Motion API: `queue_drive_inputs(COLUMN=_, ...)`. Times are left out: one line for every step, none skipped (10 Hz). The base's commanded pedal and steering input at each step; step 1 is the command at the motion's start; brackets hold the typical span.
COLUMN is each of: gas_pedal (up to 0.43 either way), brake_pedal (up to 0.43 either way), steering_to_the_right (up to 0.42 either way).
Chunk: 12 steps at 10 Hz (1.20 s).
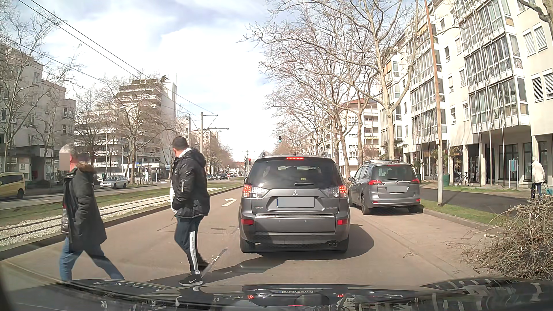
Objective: Follow the waypoints while adhering to traffic rules and regulations
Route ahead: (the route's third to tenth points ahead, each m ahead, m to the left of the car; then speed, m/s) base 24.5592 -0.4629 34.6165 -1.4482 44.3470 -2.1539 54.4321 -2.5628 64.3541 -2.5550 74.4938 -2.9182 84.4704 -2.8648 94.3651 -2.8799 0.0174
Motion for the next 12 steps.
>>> queue_drive_inputs(gas_pedal=0.000, brake_pedal=0.256, steering_to_the_right=0.005)
queue_drive_inputs(gas_pedal=0.000, brake_pedal=0.256, steering_to_the_right=0.005)
queue_drive_inputs(gas_pedal=0.000, brake_pedal=0.256, steering_to_the_right=0.005)
queue_drive_inputs(gas_pedal=0.000, brake_pedal=0.256, steering_to_the_right=0.005)
queue_drive_inputs(gas_pedal=0.000, brake_pedal=0.256, steering_to_the_right=0.005)
queue_drive_inputs(gas_pedal=0.000, brake_pedal=0.256, steering_to_the_right=0.005)
queue_drive_inputs(gas_pedal=0.000, brake_pedal=0.256, steering_to_the_right=0.005)
queue_drive_inputs(gas_pedal=0.000, brake_pedal=0.256, steering_to_the_right=0.005)
queue_drive_inputs(gas_pedal=0.000, brake_pedal=0.256, steering_to_the_right=0.005)
queue_drive_inputs(gas_pedal=0.000, brake_pedal=0.256, steering_to_the_right=0.005)
queue_drive_inputs(gas_pedal=0.000, brake_pedal=0.262, steering_to_the_right=0.005)
queue_drive_inputs(gas_pedal=0.000, brake_pedal=0.256, steering_to_the_right=0.005)
